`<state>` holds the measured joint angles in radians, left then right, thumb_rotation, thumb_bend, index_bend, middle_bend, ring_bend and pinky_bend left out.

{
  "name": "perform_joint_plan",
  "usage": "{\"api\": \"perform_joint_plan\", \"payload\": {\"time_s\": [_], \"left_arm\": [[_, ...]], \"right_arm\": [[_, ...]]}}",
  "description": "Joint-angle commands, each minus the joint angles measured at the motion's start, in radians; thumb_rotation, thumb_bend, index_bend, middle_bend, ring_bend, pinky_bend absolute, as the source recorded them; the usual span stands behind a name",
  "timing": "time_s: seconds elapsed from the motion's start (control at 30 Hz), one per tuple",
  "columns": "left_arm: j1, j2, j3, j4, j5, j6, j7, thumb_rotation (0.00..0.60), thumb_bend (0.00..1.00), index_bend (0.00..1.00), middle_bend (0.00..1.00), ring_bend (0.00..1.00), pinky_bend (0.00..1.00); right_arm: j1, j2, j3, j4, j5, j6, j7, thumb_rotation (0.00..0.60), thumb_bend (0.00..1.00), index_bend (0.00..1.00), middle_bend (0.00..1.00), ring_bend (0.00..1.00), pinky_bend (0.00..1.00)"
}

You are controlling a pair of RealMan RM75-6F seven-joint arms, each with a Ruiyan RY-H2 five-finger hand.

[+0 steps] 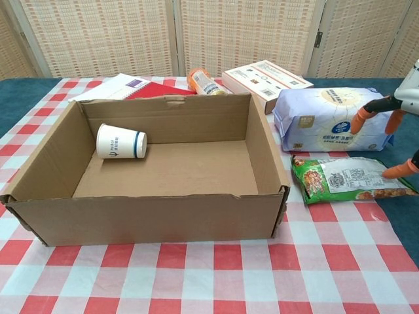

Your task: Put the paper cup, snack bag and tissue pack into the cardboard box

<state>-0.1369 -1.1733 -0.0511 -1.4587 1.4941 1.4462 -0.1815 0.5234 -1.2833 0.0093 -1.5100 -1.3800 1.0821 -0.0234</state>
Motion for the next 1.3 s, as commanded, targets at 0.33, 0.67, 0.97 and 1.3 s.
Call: {"api": "perform_joint_plan", "payload": {"time_s": [0.33,0.67,0.97,1.3], "left_arm": [[0.000,0.000,0.002,-0.001,0.003,0.000,0.001,0.600,0.30,0.05,0.04,0.00,0.27],[0.000,0.000,0.001,0.000,0.000,-0.002,-0.001,0.600,0.30,0.05,0.04,0.00,0.27],[-0.002,0.001,-0.001,0.005,-0.007,-0.009,-0.012,0.600,0.30,0.05,0.04,0.00,0.27],[-0.001,0.004,-0.003,0.007,-0.009,-0.007,-0.023,0.600,0.30,0.05,0.04,0.00,0.27]], "right_arm": [[-0.021,-0.037,-0.013,0.063,-0.012,-0.040,0.022,0.600,0.00,0.27,0.24,0.14,0.27],[-0.005,-0.106,0.005,0.151,-0.017,-0.079,0.052,0.600,0.00,0.29,0.24,0.14,0.27],[0.008,-0.161,0.021,0.222,-0.012,-0.105,0.063,0.600,0.00,0.32,0.24,0.15,0.29],[0.009,-0.216,0.028,0.288,-0.003,-0.116,0.056,0.600,0.03,0.45,0.28,0.24,0.38]]}}
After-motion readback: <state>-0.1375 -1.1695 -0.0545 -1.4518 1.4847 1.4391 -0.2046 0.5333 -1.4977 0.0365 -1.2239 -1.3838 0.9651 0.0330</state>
